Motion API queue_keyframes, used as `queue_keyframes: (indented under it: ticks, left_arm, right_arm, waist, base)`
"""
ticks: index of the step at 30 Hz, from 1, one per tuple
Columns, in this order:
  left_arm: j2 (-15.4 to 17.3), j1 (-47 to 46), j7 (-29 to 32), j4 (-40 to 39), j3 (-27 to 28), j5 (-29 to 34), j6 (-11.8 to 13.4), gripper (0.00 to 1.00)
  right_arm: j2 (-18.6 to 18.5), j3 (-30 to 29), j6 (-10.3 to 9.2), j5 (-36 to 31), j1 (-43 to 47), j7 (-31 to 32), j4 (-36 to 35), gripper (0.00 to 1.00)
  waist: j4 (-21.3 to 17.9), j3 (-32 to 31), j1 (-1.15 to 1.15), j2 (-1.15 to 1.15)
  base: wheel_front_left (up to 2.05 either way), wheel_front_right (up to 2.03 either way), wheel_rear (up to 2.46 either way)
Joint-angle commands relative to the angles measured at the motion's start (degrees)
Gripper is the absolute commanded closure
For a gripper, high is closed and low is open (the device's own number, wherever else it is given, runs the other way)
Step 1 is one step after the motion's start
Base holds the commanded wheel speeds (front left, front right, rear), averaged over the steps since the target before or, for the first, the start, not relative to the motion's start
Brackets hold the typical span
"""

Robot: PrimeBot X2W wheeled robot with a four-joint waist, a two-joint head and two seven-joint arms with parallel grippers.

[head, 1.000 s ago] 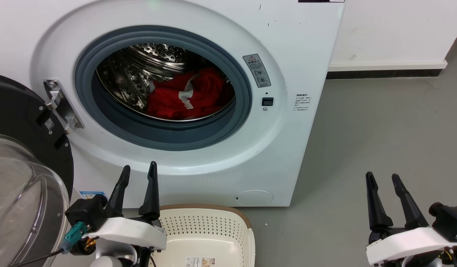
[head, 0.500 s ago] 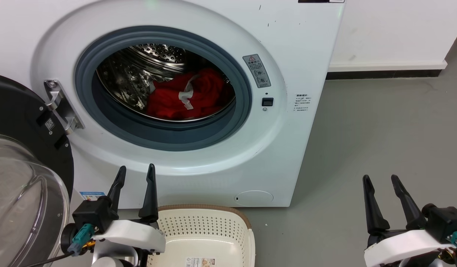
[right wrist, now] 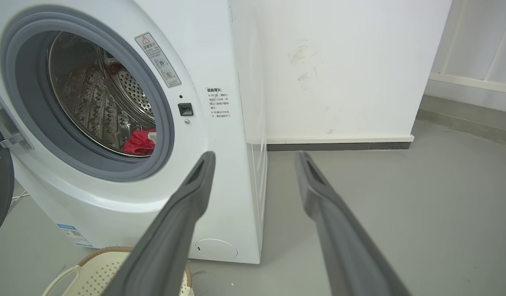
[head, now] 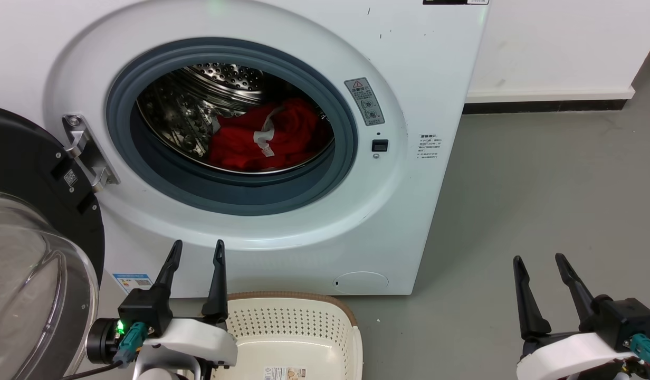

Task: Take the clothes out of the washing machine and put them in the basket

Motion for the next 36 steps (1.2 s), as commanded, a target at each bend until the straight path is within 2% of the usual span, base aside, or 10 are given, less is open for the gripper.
queue_keyframes:
  ticks: [1,16,36]
  left_arm:
    - [0.0,-0.8,-0.4,0.1,0.0,1.2,0.3,0.00]
    - [-0.5,-0.8,-2.0,1.9,0.4,5.6,1.0,0.00]
    - [-0.7,-1.0,-1.9,3.2,1.1,5.3,1.2,0.00]
  right_arm:
    - [-0.1,0.1,0.00,-1.3,0.5,-0.1,-0.7,0.00]
    - [-0.1,0.1,-0.01,-6.0,1.1,-1.1,-0.8,0.00]
    - [-0.1,0.0,-0.01,-4.8,0.6,-1.5,0.2,0.00]
  waist:
    - [0.0,0.0,0.00,0.00]
    - [-0.1,-0.1,0.00,0.00]
    - [-0.2,0.2,0.00,0.00]
  base:
    - [0.00,0.00,0.00]
    - [0.00,0.00,0.00]
    - [0.00,0.00,0.00]
